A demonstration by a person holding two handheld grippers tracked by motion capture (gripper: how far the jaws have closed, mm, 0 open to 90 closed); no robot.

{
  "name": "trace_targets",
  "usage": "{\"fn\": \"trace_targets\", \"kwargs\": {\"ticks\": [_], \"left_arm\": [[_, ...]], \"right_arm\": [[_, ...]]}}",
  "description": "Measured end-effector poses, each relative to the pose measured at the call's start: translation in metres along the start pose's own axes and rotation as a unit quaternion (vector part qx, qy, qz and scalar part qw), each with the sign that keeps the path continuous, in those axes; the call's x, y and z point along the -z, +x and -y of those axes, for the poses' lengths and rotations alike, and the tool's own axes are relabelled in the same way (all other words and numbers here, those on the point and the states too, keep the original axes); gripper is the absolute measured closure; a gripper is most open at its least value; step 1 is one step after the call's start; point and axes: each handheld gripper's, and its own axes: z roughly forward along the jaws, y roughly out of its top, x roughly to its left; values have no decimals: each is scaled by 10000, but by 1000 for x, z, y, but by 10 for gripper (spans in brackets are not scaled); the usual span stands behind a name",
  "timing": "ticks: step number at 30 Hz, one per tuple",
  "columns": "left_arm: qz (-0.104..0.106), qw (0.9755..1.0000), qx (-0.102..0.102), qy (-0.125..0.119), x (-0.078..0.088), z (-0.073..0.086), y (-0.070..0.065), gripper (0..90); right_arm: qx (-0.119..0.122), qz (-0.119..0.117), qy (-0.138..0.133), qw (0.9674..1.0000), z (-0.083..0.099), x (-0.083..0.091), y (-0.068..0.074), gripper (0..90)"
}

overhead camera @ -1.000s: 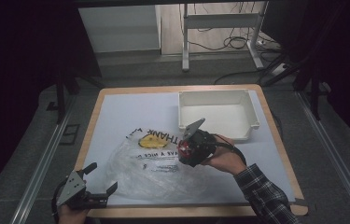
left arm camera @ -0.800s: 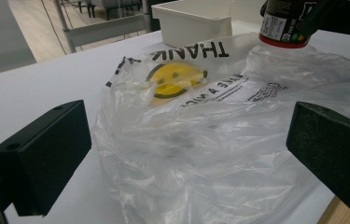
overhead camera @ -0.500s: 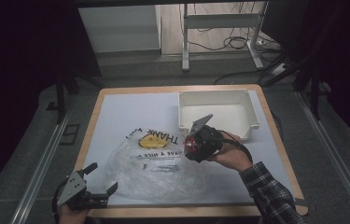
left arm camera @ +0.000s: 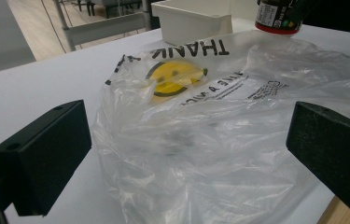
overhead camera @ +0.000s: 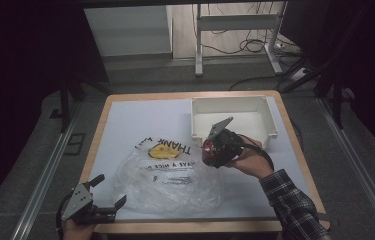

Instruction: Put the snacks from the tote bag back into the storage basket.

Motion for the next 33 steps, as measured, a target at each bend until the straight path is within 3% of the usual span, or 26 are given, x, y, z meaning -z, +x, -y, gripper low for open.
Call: {"fn": "trace_targets", "kwargs": {"ticks": [33], "left_arm": [[-12, 10000, -4, -10, 0, 0, 0, 0]], "right_arm": [[-20, 160, -41, 9999, 3, -2, -45, 256]]}}
